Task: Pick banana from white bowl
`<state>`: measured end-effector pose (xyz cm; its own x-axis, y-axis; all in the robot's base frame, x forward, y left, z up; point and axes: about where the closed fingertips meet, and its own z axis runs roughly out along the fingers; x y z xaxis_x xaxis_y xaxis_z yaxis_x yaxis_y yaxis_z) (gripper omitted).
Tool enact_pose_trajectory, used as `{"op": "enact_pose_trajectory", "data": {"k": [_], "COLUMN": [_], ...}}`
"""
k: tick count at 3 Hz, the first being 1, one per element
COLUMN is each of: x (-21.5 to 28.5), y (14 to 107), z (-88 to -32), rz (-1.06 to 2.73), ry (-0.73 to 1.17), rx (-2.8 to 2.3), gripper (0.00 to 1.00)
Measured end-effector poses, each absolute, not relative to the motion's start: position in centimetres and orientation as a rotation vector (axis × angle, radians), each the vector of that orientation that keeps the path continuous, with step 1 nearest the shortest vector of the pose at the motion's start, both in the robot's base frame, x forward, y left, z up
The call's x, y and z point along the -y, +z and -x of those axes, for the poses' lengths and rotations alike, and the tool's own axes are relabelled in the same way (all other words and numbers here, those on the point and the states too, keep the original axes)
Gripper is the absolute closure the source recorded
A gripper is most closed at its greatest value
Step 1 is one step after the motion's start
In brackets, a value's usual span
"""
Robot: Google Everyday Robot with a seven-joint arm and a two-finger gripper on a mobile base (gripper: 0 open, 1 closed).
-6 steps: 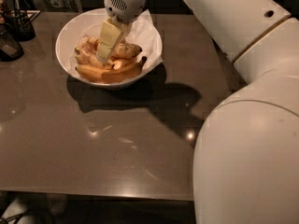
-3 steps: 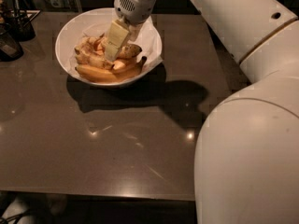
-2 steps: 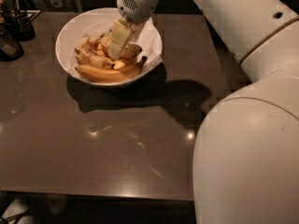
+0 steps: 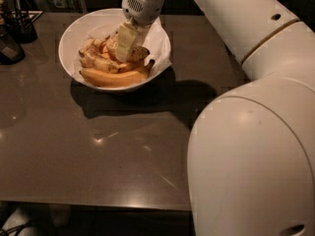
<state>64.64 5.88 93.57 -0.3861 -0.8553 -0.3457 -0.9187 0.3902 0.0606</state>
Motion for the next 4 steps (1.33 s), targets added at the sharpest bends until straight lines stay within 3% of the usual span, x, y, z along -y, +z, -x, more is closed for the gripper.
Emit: {"op": "enact_pose_trajectory", "data": {"k": [1,2,3,4], "x": [-6.8,-7.1,-7.1,-6.8], "y": [92.4,91.9,91.9,93.9], "z": [-64.9,-65.0,-65.0,-64.4], "rz": [1.603,1.61,1.61,1.598], "ry": [0.36,0.354,0.354,0.342], "rx": [-2.394,-2.395,-2.394,-2.297], "gripper": [0.59,0.84,1.0,1.0]}}
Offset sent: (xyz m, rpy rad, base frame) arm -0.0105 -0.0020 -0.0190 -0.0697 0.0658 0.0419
